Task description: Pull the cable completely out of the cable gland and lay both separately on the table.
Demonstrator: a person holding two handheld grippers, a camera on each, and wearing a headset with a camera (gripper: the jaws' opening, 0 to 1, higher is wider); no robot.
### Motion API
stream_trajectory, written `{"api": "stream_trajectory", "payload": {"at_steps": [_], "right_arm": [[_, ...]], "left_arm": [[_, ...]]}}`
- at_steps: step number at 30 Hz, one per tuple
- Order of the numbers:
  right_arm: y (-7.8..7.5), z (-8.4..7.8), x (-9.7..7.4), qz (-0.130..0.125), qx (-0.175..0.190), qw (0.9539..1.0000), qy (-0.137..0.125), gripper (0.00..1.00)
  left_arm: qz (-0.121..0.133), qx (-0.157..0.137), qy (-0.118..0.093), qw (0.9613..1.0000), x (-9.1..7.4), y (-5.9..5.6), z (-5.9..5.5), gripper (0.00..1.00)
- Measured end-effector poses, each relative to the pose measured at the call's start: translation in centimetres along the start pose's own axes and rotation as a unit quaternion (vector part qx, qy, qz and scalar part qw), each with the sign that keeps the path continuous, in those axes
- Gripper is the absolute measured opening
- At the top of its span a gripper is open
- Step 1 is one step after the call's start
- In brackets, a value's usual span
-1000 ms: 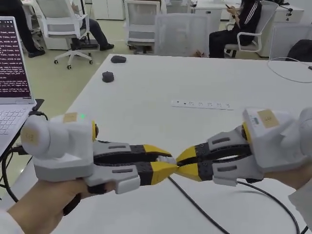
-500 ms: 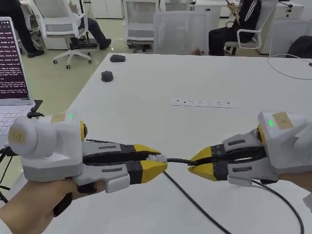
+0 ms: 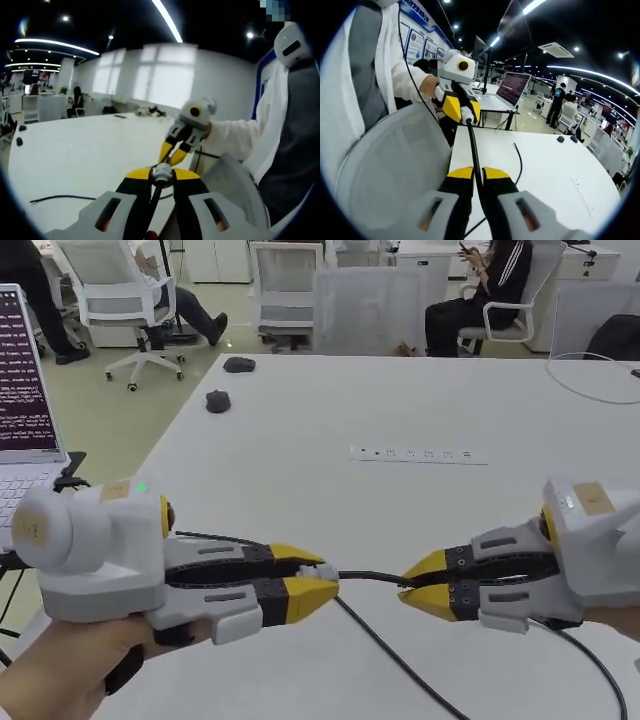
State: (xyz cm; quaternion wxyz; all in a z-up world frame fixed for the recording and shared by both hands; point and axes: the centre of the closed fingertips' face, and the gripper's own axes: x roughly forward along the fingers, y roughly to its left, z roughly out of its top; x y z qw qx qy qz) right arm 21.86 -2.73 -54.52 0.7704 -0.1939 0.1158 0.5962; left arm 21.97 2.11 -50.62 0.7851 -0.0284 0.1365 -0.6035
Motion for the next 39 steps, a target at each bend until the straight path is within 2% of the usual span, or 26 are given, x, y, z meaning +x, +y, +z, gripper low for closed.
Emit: {"api": "stream_trajectory", "payload": {"at_steps": [2, 5, 11, 13, 16, 22, 26, 30, 39], "right_arm": [[0.2, -0.3, 0.0, 0.007, 0.01, 0.9999, 0.009, 0.05], [0.0, -0.6, 0.0, 0.002, 0.002, 0.9998, 0.021, 0.06], [-0.4, 0.0, -0.1, 0.003, 0.003, 0.9997, 0.022, 0.12], [-0.6, 0.8, 0.0, 0.001, 0.0, 0.9999, 0.014, 0.16], [-0.1, 2.1, 0.5, 0.014, -0.008, 0.9999, 0.0, 0.22], [1.5, 3.5, 2.2, 0.048, -0.042, 0.998, 0.001, 0.23], [2.0, 3.7, 2.9, 0.06, -0.056, 0.9967, 0.003, 0.2], [2.2, 3.2, 3.1, 0.072, -0.072, 0.9947, 0.012, 0.05], [2.3, 2.8, 3.0, 0.075, -0.07, 0.9947, 0.011, 0.03]], "left_arm": [[-0.006, 0.005, 0.003, 1.0, 0.1, -0.3, -0.1, 0.16], [-0.012, 0.008, 0.004, 0.9999, 0.3, -0.7, -0.1, 0.16], [-0.012, 0.007, 0.002, 0.9999, 0.4, -0.6, 0.0, 0.16], [-0.014, 0.006, 0.003, 0.9999, 0.4, -0.7, 0.0, 0.16], [-0.015, 0.007, 0.005, 0.9999, 0.5, -0.8, -0.1, 0.16], [-0.02, 0.008, 0.005, 0.9997, 0.9, -1.1, 0.0, 0.16], [-0.026, 0.01, 0.006, 0.9996, 1.2, -1.4, 0.0, 0.16], [-0.033, 0.009, 0.008, 0.9994, 1.4, -1.6, -0.1, 0.16], [-0.037, 0.006, 0.009, 0.9993, 1.6, -1.6, -0.4, 0.16]]}}
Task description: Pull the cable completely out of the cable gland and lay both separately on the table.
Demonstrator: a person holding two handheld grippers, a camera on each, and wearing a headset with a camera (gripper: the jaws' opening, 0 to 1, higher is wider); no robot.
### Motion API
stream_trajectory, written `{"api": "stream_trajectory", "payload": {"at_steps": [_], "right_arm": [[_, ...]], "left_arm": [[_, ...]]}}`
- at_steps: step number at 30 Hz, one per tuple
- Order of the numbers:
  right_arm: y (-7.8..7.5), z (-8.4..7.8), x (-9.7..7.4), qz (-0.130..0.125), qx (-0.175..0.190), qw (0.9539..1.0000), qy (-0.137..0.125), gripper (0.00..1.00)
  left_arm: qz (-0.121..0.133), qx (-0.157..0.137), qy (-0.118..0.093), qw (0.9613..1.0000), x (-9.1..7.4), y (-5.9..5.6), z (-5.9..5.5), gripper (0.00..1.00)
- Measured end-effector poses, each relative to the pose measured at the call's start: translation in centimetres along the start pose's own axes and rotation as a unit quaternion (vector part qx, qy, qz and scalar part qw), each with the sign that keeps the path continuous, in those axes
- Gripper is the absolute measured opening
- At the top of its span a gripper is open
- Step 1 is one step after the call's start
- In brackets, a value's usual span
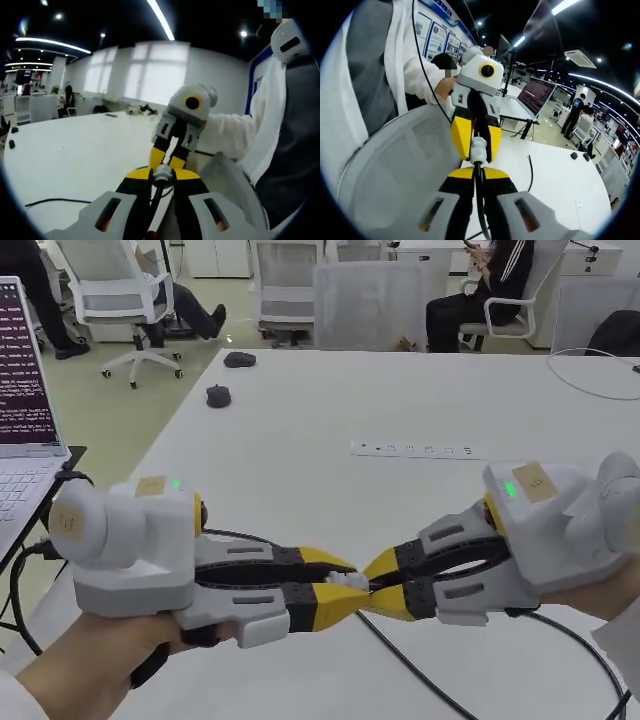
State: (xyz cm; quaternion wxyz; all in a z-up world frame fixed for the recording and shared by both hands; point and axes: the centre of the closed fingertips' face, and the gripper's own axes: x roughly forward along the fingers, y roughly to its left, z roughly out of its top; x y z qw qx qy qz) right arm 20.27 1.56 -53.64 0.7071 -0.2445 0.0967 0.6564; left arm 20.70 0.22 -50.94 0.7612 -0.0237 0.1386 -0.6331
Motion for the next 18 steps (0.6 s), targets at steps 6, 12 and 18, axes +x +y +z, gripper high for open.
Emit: {"api": "stream_trajectory", "payload": {"at_steps": [6, 12, 18], "right_arm": [[-0.2, -0.8, -0.3, -0.004, 0.008, 0.9999, 0.006, 0.03], [-0.6, -2.2, -1.2, -0.021, 0.03, 0.9993, 0.009, 0.03], [-0.1, -2.4, -1.1, -0.015, 0.032, 0.9993, 0.012, 0.02]], "left_arm": [[0.004, -0.004, -0.001, 1.0, -0.7, 0.3, -0.1, 0.16], [0.017, -0.016, -0.011, 0.9997, -2.1, 0.9, 0.3, 0.16], [0.016, -0.015, -0.012, 0.9997, -2.1, 0.8, 0.2, 0.16]]}}
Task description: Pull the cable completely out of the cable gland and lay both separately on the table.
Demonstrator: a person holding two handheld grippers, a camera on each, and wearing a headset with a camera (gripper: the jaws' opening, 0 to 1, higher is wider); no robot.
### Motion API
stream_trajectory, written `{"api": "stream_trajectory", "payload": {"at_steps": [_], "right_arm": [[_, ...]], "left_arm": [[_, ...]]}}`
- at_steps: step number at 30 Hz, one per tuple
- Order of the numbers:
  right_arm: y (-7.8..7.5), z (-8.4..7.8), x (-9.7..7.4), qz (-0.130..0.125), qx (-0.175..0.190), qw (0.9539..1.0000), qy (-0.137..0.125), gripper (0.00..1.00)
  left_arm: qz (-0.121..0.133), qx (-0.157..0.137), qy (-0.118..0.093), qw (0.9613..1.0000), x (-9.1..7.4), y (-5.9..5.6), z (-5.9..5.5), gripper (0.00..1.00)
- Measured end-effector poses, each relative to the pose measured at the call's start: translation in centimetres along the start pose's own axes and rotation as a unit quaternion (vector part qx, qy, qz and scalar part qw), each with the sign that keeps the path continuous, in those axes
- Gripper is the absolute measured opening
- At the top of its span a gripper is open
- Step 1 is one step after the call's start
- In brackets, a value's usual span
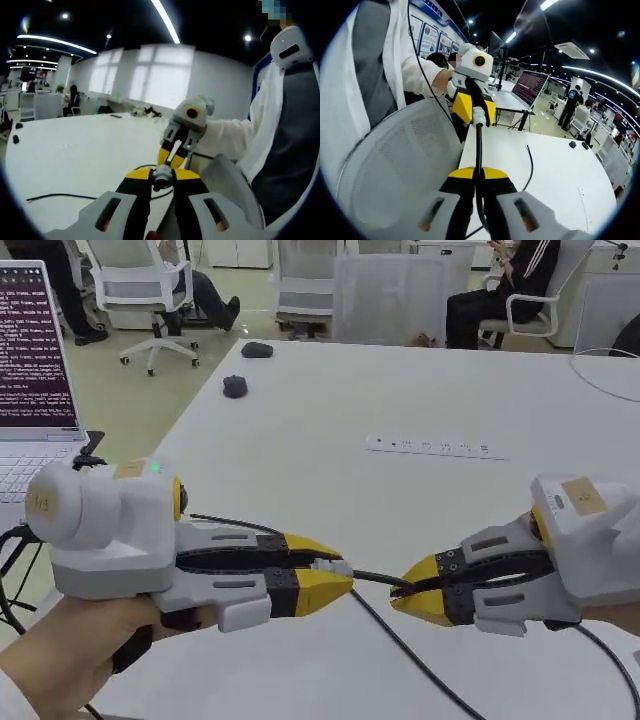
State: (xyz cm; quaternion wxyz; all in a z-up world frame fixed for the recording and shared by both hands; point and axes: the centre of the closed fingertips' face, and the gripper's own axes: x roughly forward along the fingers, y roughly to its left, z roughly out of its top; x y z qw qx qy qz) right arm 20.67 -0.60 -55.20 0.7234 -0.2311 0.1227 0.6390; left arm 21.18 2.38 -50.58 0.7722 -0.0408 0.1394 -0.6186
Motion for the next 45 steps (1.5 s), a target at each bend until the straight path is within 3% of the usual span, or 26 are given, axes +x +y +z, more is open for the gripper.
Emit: {"api": "stream_trajectory", "payload": {"at_steps": [10, 19, 24, 26, 28, 32, 34, 37, 38, 45], "right_arm": [[-0.3, -0.1, 0.1, -0.001, 0.005, 1.0, -0.001, 0.02], [-1.5, -2.2, 0.0, -0.016, 0.028, 0.9993, 0.018, 0.02], [-2.3, -4.2, 0.3, -0.029, 0.052, 0.9976, 0.036, 0.02], [-3.0, -5.6, 0.4, -0.043, 0.072, 0.9948, 0.059, 0.02], [-3.4, -6.5, 0.8, -0.045, 0.075, 0.9941, 0.064, 0.02], [-4.5, -8.8, 1.7, -0.057, 0.108, 0.9887, 0.087, 0.02], [-5.0, -9.9, 2.3, -0.06, 0.125, 0.9856, 0.098, 0.02], [-6.0, -11.1, 3.0, -0.074, 0.169, 0.9774, 0.103, 0.03], [-6.4, -12.0, 3.3, -0.077, 0.168, 0.9756, 0.118, 0.03], [-7.5, -15.1, 5.6, -0.075, 0.173, 0.9712, 0.146, 0.03]], "left_arm": [[-0.002, 0.0, -0.002, 1.0, 0.0, 0.1, -0.1, 0.16], [0.021, -0.008, -0.007, 0.9997, -1.5, 0.9, -0.3, 0.16], [0.031, -0.015, -0.004, 0.9994, -2.1, 1.0, -1.0, 0.16], [0.029, -0.019, -0.003, 0.9994, -2.4, 0.8, -1.3, 0.16], [0.03, -0.019, -0.001, 0.9994, -2.5, 0.7, -1.4, 0.16], [0.036, -0.024, -0.005, 0.999, -2.9, 1.0, -1.5, 0.16], [0.039, -0.025, -0.006, 0.9989, -3.0, 1.2, -1.5, 0.16], [0.042, -0.027, -0.008, 0.9987, -3.1, 1.4, -1.4, 0.16], [0.043, -0.028, -0.01, 0.9986, -3.1, 1.4, -1.4, 0.16], [0.05, -0.032, -0.019, 0.9981, -3.1, 1.7, -1.4, 0.16]]}}
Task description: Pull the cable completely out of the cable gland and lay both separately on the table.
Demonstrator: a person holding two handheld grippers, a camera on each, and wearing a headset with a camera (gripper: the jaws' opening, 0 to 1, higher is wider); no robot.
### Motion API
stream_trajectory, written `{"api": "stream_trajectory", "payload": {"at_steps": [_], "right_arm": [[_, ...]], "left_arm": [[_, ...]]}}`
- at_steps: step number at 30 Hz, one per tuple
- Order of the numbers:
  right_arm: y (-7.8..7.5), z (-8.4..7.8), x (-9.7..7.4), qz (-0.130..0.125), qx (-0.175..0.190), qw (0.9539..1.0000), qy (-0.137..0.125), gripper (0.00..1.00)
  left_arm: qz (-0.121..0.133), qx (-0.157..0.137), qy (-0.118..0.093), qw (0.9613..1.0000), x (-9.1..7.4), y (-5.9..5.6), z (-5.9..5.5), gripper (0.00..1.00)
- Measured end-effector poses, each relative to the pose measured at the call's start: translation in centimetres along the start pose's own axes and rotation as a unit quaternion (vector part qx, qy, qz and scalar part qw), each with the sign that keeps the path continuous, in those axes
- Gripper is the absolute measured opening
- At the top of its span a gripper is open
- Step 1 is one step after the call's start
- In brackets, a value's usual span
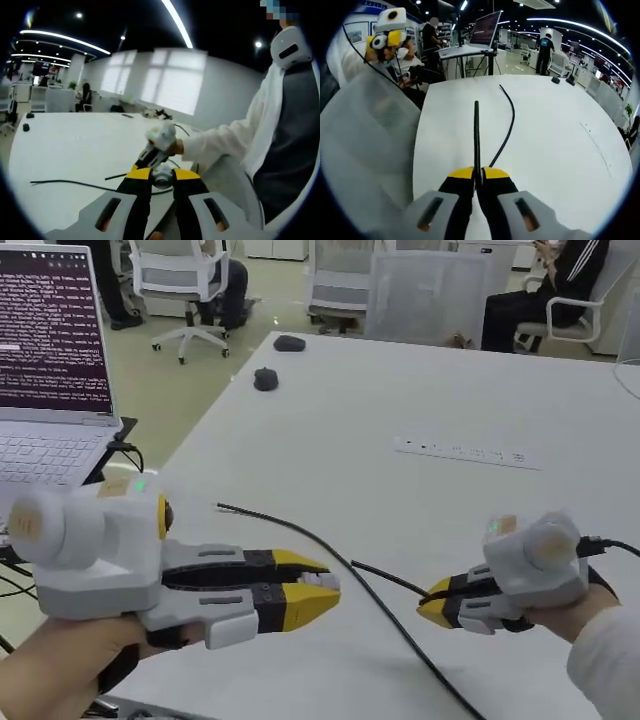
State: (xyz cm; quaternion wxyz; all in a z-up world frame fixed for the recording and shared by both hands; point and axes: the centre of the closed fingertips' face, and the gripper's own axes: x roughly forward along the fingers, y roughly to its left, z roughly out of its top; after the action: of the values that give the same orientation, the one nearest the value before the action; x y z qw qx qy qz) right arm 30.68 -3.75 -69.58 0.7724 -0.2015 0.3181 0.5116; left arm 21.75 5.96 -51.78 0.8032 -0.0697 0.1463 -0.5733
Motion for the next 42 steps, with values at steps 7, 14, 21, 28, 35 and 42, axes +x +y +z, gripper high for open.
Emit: {"api": "stream_trajectory", "payload": {"at_steps": [7, 14, 21, 28, 35, 42], "right_arm": [[0.1, -1.6, 1.9, 0.008, 0.021, 0.9995, 0.021, 0.05], [1.2, -2.9, 3.0, 0.024, 0.023, 0.9987, 0.039, 0.08], [1.6, -3.8, 3.4, 0.025, 0.03, 0.9981, 0.047, 0.15], [1.0, -3.4, 2.8, 0.017, 0.065, 0.9976, 0.021, 0.23], [1.1, -1.8, 0.8, 0.012, 0.083, 0.9963, -0.016, 0.32], [0.7, -0.3, -2.2, -0.006, 0.114, 0.9912, -0.067, 0.4]], "left_arm": [[0.01, -0.013, -0.011, 0.9998, -0.4, 0.5, 0.0, 0.16], [0.014, -0.015, -0.014, 0.9997, -0.3, 0.8, 0.1, 0.16], [0.012, -0.016, -0.015, 0.9997, -0.1, 1.0, 0.1, 0.16], [0.014, -0.021, -0.015, 0.9996, 0.0, 1.4, -0.1, 0.16], [0.016, -0.027, -0.006, 0.9995, 0.6, 2.7, -0.6, 0.16], [0.024, -0.024, 0.008, 0.9994, 1.7, 4.6, -1.1, 0.16]]}}
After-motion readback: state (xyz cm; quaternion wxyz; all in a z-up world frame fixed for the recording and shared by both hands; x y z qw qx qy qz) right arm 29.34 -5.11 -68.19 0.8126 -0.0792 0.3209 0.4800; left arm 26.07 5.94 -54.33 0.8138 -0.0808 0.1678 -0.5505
